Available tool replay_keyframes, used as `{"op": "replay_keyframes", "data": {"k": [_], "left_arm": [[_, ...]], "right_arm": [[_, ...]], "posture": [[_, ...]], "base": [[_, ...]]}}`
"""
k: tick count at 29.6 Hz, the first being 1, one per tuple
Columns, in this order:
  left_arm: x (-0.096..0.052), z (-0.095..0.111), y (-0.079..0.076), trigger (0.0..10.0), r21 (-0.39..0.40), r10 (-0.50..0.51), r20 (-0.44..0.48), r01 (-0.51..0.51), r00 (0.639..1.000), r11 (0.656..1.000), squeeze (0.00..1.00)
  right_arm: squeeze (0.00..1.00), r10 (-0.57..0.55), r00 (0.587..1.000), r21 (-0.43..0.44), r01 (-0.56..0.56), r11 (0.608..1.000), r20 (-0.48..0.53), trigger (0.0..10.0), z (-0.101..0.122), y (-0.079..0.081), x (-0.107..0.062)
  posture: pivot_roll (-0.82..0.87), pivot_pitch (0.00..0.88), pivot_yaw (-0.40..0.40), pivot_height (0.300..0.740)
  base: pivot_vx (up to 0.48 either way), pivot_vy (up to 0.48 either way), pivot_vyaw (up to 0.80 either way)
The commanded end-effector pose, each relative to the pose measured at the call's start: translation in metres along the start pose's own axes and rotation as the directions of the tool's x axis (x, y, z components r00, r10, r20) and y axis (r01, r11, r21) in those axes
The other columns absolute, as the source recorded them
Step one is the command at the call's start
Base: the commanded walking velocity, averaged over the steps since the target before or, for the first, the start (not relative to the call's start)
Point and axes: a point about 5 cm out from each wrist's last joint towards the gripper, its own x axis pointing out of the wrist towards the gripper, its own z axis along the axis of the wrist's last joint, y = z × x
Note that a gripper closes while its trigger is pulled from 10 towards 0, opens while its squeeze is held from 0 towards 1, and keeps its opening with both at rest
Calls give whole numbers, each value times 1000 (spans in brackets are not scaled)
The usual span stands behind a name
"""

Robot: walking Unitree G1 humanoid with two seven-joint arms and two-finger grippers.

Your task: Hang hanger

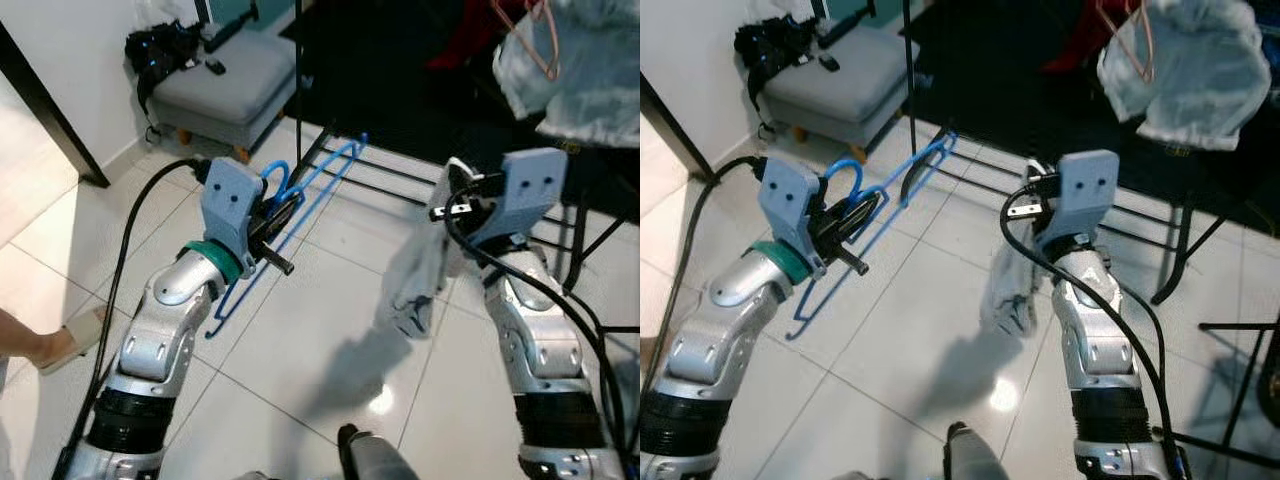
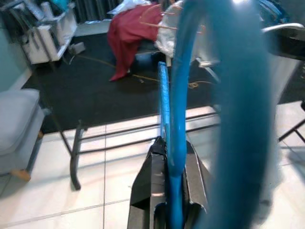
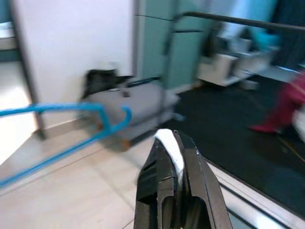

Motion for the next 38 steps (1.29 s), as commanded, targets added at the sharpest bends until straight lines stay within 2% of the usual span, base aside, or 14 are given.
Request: {"op": "replay_keyframes", "data": {"k": [1,4,7,8,10,13,15,17,23,28,29,32,34,38], "left_arm": [[-12,-3,9,10000,-15,-19,-25,18,1000,1000,0],[-18,-4,16,10000,6,-28,-46,28,999,1000,0],[-28,-7,25,10000,31,-54,-95,57,994,998,0],[-28,-7,25,10000,31,-54,-95,57,994,998,0],[-34,-12,24,10000,35,-111,-140,117,984,993,0],[-36,-15,20,10000,30,-146,-164,153,976,988,0],[-37,-16,16,10000,16,-173,-171,178,970,984,0],[-39,-15,2,10000,-53,-260,-169,255,951,966,0],[-37,-15,-16,10000,-133,-349,-140,331,927,934,0],[-25,-17,-28,10000,-149,-371,-114,354,922,923,0],[-20,-20,-32,10000,-147,-391,-117,374,913,916,0],[-18,-22,-35,10000,-140,-414,-129,397,901,907,0],[-17,-26,-37,10000,-132,-426,-151,409,892,903,0],[-1,-32,-41,10000,-145,-339,-154,318,928,937,0]], "right_arm": [[0,54,999,-40,-54,998,1,10000,6,-2,-2],[0,38,999,-74,-39,996,-14,10000,6,-11,-6],[0,-45,997,-133,37,990,-57,10000,3,-32,-13],[0,-45,997,-133,37,990,-57,10000,3,-32,-13],[0,-137,987,-115,127,985,-83,10000,1,-49,-14],[0,-153,982,-86,143,986,-113,10000,-3,-54,-11],[0,-111,982,-70,102,992,-155,10000,-8,-51,-8],[0,9,970,-65,-25,998,-243,10000,-17,-42,1],[0,126,941,-5,-135,991,-314,10000,-22,-30,13],[0,100,937,41,-92,995,-334,10000,-24,-27,31],[0,19,947,59,0,998,-321,10000,-24,-32,41],[0,-52,952,90,83,992,-300,10000,-22,-36,47],[0,-113,962,211,168,963,-248,10000,-12,-38,55],[0,-45,975,267,104,958,-219,10000,-2,-24,59]], "posture": [[-76,99,94,737],[-75,102,99,737],[-77,104,104,737],[-77,104,104,737],[-77,107,111,737],[-76,106,114,737],[-75,106,113,737],[-72,106,108,737],[-68,104,104,737],[-77,102,102,737],[-73,102,100,737],[-75,103,105,737],[-68,104,105,737],[-80,105,110,737]], "base": [[0,0,0],[0,0,0],[0,0,0],[0,0,0],[0,0,0],[0,0,0],[0,0,0],[0,0,0],[0,0,0],[0,0,0],[0,0,0],[0,0,0],[0,0,0],[0,0,0]]}}
